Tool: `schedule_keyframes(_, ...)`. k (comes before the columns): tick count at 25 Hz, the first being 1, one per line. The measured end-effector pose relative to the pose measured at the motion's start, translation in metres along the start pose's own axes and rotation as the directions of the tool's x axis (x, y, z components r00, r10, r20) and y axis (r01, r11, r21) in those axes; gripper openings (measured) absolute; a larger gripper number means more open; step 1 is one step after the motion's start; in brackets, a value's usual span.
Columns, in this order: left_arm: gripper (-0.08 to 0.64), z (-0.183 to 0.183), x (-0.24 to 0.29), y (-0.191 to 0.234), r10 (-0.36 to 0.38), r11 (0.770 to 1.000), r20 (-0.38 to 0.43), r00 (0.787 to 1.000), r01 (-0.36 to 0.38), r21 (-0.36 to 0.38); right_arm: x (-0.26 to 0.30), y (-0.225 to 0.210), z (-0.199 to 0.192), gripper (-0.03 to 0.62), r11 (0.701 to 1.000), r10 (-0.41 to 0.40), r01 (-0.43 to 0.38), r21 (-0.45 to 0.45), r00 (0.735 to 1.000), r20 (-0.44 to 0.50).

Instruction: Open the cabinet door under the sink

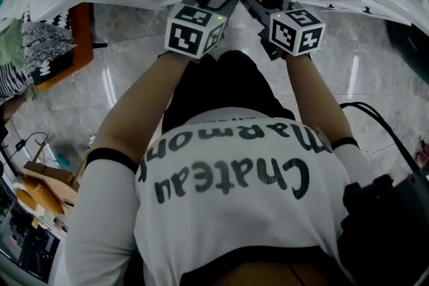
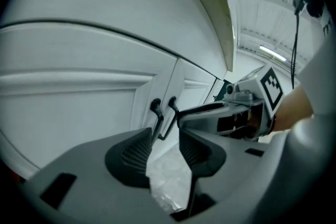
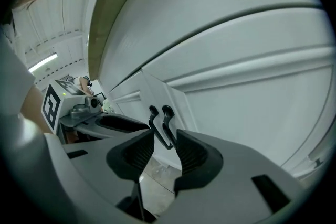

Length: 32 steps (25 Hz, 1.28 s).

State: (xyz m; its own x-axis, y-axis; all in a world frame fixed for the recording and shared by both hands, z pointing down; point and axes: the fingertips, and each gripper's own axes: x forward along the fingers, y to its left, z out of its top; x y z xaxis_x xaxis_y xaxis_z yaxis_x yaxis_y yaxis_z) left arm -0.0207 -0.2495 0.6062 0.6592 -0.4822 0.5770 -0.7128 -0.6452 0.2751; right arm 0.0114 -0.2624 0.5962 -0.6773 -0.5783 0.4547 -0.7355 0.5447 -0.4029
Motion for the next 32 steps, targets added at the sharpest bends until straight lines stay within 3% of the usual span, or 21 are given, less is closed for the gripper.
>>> schedule_keyframes(5, 0.147, 0.003, 0.007, 0.010, 0.032, 0.999, -0.024, 0.999, -0.032, -0.018, 0.005, -0.001, 0.004, 0.110, 1.000, -0.020, 0.020, -0.011, 1.000, 0.003)
schedule_keyframes(11, 0.132, 0.017, 0.010, 0.023, 0.062, 0.991, 0.033, 0.998, -0.058, -0.119, 0.011, 0.001, 0.016, 0.087, 0.999, -0.014, 0.015, -0.049, 1.000, 0.023)
schedule_keyframes(18, 0.084, 0.014, 0.017, 0.013, 0.048, 0.993, 0.057, 0.997, -0.042, -0.110, 0.009, -0.002, 0.013, 0.058, 0.998, -0.008, 0.010, -0.057, 0.999, 0.035)
schedule_keyframes(26, 0.064, 0.015, 0.018, 0.011, 0.028, 0.997, -0.002, 1.000, -0.028, -0.075, 0.009, 0.000, 0.012, 0.043, 0.993, -0.012, 0.009, -0.117, 0.999, -0.030)
schedule_keyframes(32, 0.064, 0.014, 0.019, 0.010, 0.009, 0.999, -0.107, 0.994, -0.014, -0.041, 0.011, 0.002, 0.011, 0.037, 0.985, -0.038, 0.017, -0.174, 0.993, -0.114)
